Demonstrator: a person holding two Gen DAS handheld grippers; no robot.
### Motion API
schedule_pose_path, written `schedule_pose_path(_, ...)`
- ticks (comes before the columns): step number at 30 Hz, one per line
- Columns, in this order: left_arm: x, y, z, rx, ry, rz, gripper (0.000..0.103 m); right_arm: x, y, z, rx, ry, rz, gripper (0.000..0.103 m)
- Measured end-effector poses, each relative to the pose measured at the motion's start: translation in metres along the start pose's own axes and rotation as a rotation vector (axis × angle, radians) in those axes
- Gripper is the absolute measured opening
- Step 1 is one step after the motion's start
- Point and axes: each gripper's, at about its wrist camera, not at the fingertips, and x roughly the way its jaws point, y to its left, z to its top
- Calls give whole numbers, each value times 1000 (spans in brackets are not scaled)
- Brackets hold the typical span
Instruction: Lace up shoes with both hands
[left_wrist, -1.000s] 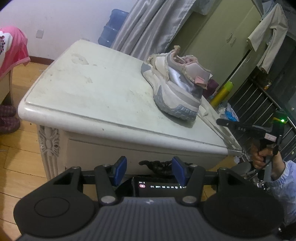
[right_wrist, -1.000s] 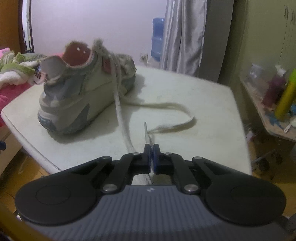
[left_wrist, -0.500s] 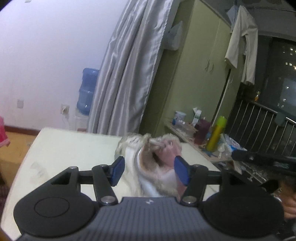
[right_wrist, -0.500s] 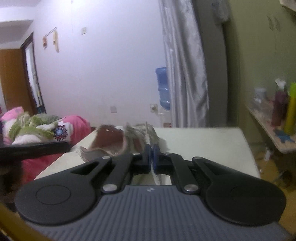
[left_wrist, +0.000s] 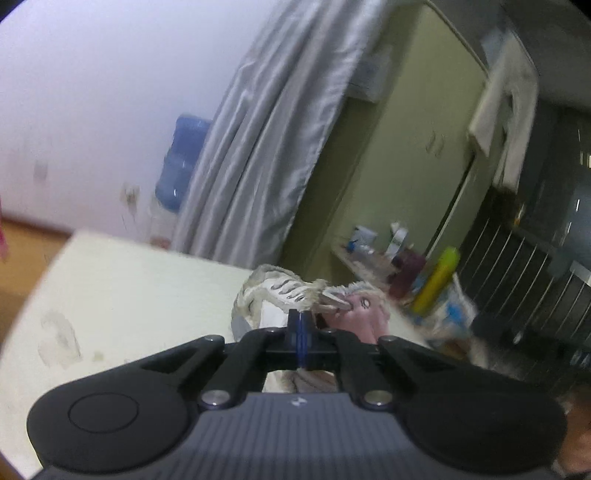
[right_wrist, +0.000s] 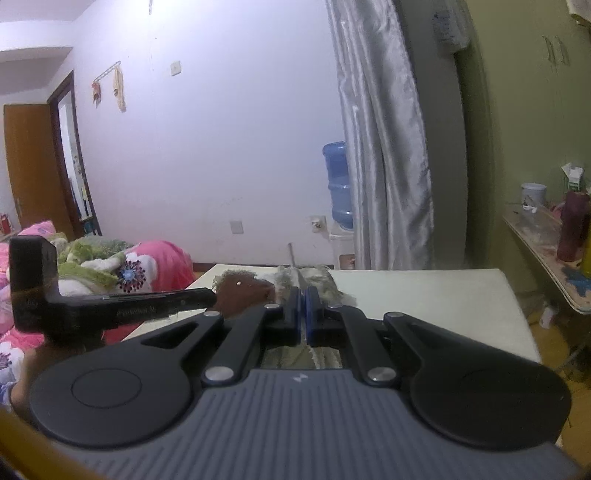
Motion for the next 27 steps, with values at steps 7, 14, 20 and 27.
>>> schedule_pose_path(7, -10, 25, 0, -35, -68, 6, 25, 22, 23, 5, -35, 37, 50, 1)
schedule_pose_path(14, 19, -13, 14, 194, -19, -32, 33, 48, 41, 15, -72, 119, 49, 1)
schedule_pose_path(20, 31, 32, 14, -114, 33, -151, 12, 71, 62, 14, -130, 174, 49, 1)
schedule_pose_path(27, 42, 71, 10, -305, 56, -262, 12, 89, 77, 7, -209, 227, 0, 1)
